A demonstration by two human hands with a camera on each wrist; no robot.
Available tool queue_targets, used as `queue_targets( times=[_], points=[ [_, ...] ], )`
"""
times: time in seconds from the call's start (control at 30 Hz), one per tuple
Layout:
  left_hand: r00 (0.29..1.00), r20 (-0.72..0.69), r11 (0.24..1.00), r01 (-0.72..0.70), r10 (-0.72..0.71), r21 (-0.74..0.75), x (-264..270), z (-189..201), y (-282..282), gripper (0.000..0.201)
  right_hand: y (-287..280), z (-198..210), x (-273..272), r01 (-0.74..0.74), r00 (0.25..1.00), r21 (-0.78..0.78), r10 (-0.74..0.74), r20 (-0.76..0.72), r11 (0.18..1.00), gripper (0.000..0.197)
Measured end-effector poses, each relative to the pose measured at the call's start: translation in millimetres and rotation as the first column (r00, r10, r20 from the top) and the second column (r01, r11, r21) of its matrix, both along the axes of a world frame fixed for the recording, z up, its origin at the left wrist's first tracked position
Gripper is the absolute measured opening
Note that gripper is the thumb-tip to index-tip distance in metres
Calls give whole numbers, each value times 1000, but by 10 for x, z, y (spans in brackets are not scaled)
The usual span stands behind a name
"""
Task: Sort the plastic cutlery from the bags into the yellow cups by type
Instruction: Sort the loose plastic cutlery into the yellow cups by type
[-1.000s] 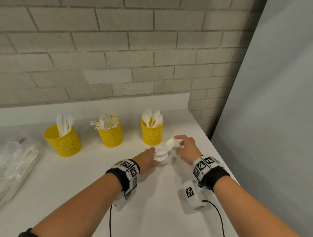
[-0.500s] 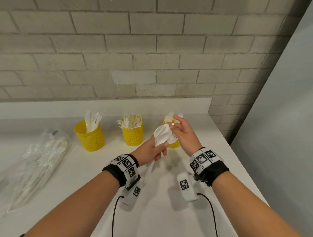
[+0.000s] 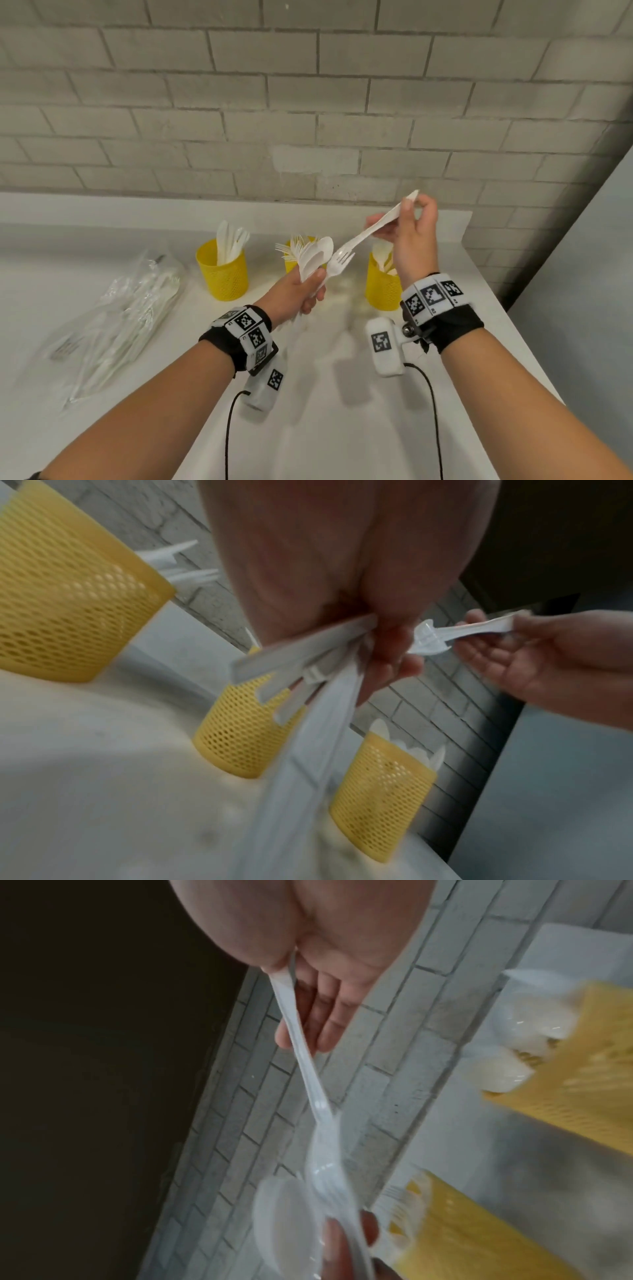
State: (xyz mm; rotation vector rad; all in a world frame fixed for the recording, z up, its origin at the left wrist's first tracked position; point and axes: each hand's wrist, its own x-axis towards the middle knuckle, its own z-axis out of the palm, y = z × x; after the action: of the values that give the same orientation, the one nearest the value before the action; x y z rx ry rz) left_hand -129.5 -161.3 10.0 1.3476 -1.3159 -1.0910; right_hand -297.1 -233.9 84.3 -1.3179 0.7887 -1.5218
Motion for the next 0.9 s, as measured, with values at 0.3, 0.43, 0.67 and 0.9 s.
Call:
queue_targets(
  times=[0.3, 0.43, 0.67, 0.9],
  points=[
    [974, -108, 977, -206, 198, -64, 375, 163, -88, 27, 159, -158, 541, -134, 953, -72, 109, -282, 988, 10],
    [943, -65, 935, -331, 326, -126, 490, 243, -139, 35, 299, -465, 811, -286, 745, 172, 332, -579, 943, 24],
    [921, -88, 909, -389, 380, -149, 636, 383, -109, 35, 402, -464, 1137, -275, 748, 143, 305, -590, 951, 27],
    [880, -119, 871, -472, 459, -133, 1051, 466, -63, 37, 442, -598, 1248, -347, 689, 182, 382, -616, 920, 30]
  ],
)
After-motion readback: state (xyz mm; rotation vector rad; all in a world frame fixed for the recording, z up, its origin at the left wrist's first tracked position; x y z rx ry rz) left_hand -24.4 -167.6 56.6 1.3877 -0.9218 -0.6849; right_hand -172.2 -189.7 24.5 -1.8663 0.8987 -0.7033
